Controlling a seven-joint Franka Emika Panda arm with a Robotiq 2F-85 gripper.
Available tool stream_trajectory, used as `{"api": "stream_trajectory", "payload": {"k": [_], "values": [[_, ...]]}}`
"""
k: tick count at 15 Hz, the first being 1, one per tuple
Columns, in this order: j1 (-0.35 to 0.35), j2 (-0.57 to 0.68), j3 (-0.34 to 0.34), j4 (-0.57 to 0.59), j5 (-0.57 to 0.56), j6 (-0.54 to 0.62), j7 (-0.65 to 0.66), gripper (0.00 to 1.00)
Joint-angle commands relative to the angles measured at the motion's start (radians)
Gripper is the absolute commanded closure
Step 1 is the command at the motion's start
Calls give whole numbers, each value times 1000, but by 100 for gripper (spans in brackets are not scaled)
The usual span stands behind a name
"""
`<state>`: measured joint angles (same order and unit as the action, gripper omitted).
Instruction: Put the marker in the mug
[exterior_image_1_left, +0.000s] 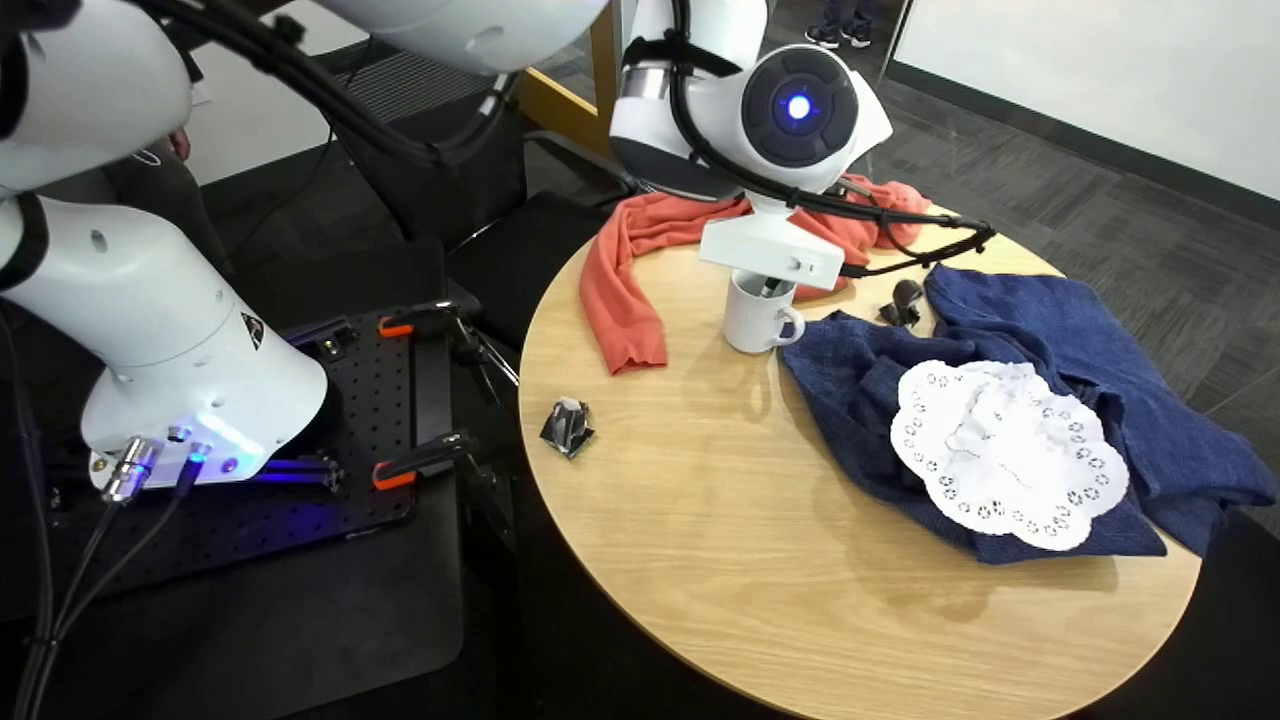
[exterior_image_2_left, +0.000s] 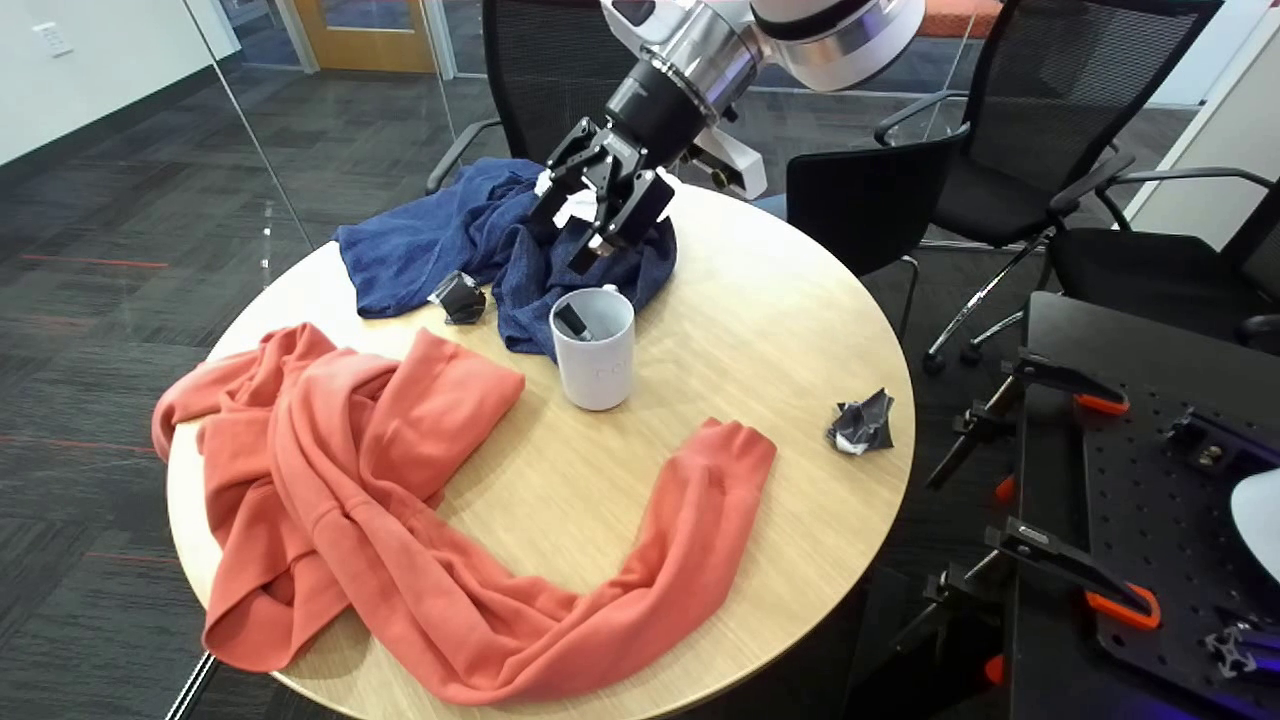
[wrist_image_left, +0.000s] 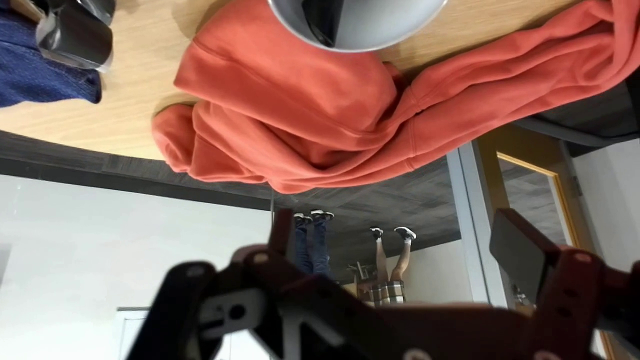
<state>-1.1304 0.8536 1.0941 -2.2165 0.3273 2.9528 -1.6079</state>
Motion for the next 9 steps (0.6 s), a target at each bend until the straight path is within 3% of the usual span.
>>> {"api": "stream_trajectory", "payload": {"k": [1, 7, 8, 9], "values": [[-45, -66, 48, -89, -76, 65, 98, 0], [-42, -110, 49, -133, -223, 101, 238, 0], [-20, -40, 25, -73, -257, 65, 231, 0], [-20, -46, 24, -78, -270, 67, 248, 0]]}}
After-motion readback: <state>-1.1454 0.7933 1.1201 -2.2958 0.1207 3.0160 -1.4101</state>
